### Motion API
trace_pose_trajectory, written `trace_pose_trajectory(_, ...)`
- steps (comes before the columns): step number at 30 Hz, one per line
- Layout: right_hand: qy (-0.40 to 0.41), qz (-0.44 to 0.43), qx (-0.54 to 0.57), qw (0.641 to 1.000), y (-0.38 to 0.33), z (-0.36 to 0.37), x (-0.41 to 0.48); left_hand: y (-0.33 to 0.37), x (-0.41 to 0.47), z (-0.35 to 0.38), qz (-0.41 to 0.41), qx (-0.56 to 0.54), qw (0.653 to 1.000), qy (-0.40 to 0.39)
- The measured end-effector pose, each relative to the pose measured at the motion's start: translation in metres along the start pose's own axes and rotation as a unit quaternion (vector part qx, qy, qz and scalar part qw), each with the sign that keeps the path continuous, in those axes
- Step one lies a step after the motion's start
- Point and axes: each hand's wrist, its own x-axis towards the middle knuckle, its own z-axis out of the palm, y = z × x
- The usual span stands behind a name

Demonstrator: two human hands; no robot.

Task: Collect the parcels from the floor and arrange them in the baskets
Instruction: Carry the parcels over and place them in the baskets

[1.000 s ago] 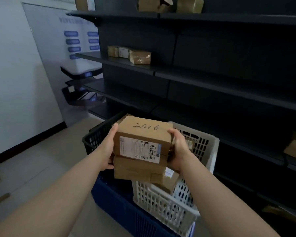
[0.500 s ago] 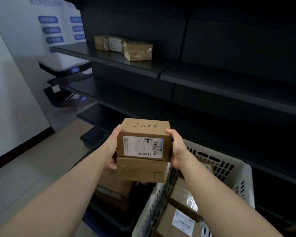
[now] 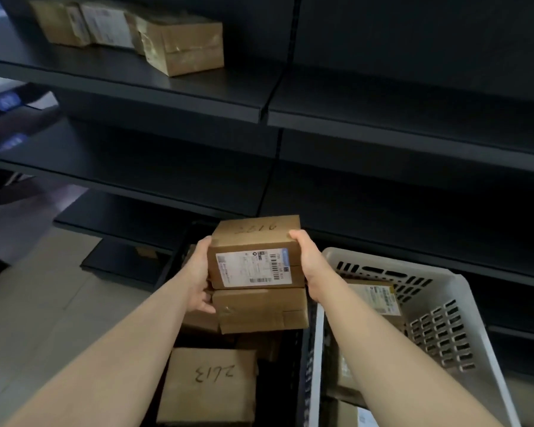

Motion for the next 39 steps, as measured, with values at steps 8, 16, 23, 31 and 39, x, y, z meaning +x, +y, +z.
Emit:
trace_pose_trajectory(8,0.048,0.019,-0.011,0.999,0.004,0.01,0.011,0.01,0.026,-0.006,-0.013,0.037,0.998,-0.039)
trace_pose_trajectory(16,0.038,0.016,-0.047,0.998,0.009,0.001,0.01,0.004,0.028,-0.015,-0.015,0.042,0.997,-0.07)
trace_pose_trajectory(23,0.033,0.011,-0.038,0.999,0.011,0.007,-0.007,-0.007,0.018,-0.02,0.002,-0.003,0.997,-0.078)
trace_pose_trajectory(31,0.062,-0.038,-0.012,0.997,0.032,0.019,-0.025,-0.031,-0.005,-0.021,0.037,-0.067,0.994,-0.078)
trace_pose_trajectory(39,0.067,-0.022,0.029,0.997,0.047,0.019,-0.034,-0.032,0.0,-0.025,0.046,-0.04,0.997,-0.053)
